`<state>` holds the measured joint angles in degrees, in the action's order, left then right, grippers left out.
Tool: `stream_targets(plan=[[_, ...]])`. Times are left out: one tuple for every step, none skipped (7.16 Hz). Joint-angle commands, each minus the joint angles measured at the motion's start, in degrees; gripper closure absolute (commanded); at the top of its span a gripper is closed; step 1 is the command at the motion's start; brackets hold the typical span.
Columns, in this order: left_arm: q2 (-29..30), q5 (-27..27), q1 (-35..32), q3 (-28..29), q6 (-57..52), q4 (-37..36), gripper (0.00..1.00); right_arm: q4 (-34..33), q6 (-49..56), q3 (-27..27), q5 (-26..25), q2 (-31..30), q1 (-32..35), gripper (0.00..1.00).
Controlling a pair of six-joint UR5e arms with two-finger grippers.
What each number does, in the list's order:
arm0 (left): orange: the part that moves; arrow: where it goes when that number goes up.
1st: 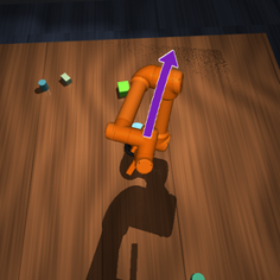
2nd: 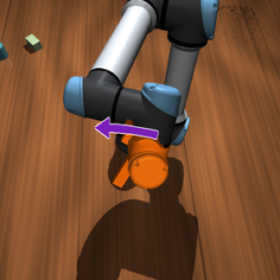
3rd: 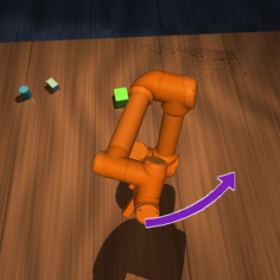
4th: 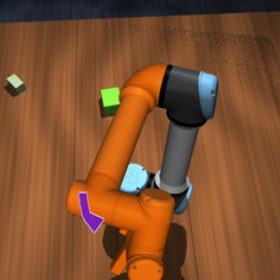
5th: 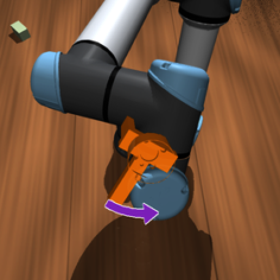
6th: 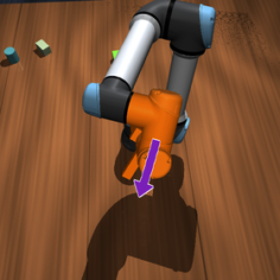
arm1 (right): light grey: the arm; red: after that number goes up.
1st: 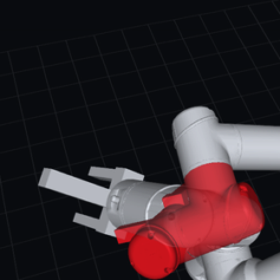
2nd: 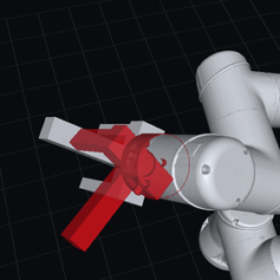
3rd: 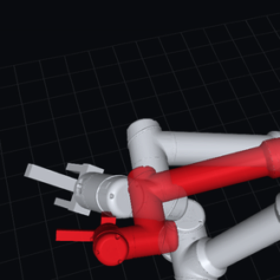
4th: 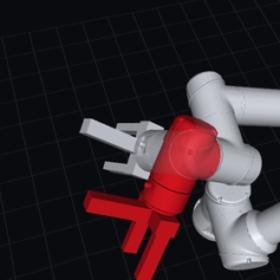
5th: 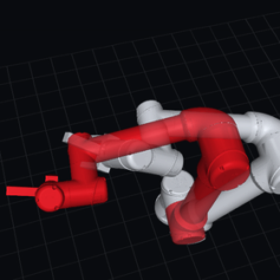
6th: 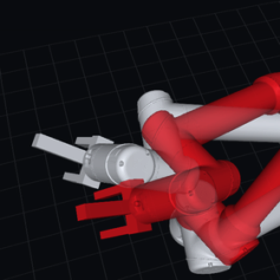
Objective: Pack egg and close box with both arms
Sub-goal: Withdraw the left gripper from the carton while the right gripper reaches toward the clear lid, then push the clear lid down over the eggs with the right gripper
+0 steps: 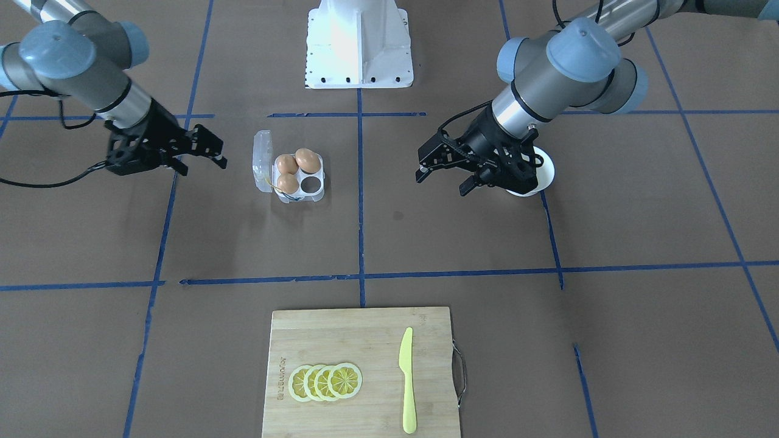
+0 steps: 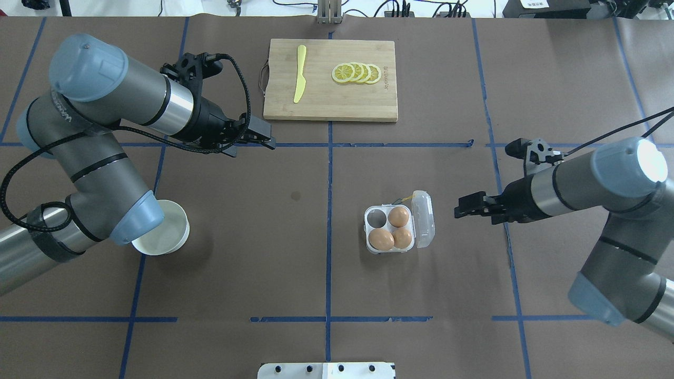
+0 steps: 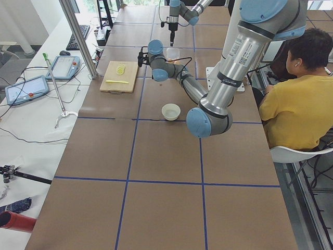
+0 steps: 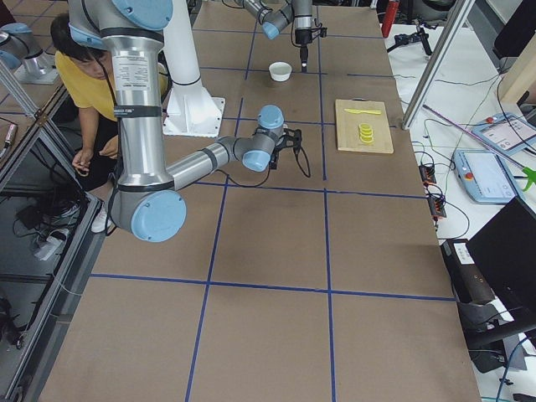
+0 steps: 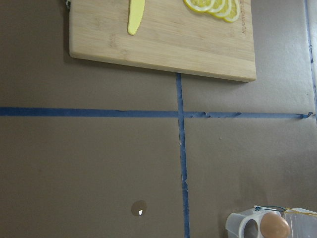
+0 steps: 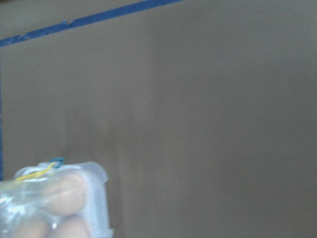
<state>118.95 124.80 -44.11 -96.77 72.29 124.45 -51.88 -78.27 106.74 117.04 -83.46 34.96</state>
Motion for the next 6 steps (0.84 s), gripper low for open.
stream_targets(plan=[[-0.8, 0.1, -1.0, 0.1, -1.2, 0.0, 0.00, -13.9, -5.5, 0.4, -10.3, 13.9, -9.6, 0.00], [-0.9, 0.1, -1.3, 0.3, -1.3, 0.1, 0.00, -23.1, -5.5, 0.7, -10.5, 20.3, -9.7, 0.00], [-0.9, 0.2, -1.8, 0.3, -1.3, 0.1, 0.00, -24.1, -5.4, 1.5, -10.5, 20.5, -9.6, 0.00], [-0.9, 0.2, -1.9, 0.1, -1.3, 0.1, 0.00, -24.1, -5.4, 1.9, -10.5, 20.7, -9.6, 0.00], [-1.3, 0.8, -2.5, -0.3, -1.3, 0.2, 0.00, -24.1, -5.4, 1.8, -10.9, 21.0, -9.6, 0.00], [-2.6, 2.4, -3.7, -0.5, -1.5, 0.5, 0.00, -24.1, -5.4, 2.2, -10.8, 20.5, -9.3, 0.00]])
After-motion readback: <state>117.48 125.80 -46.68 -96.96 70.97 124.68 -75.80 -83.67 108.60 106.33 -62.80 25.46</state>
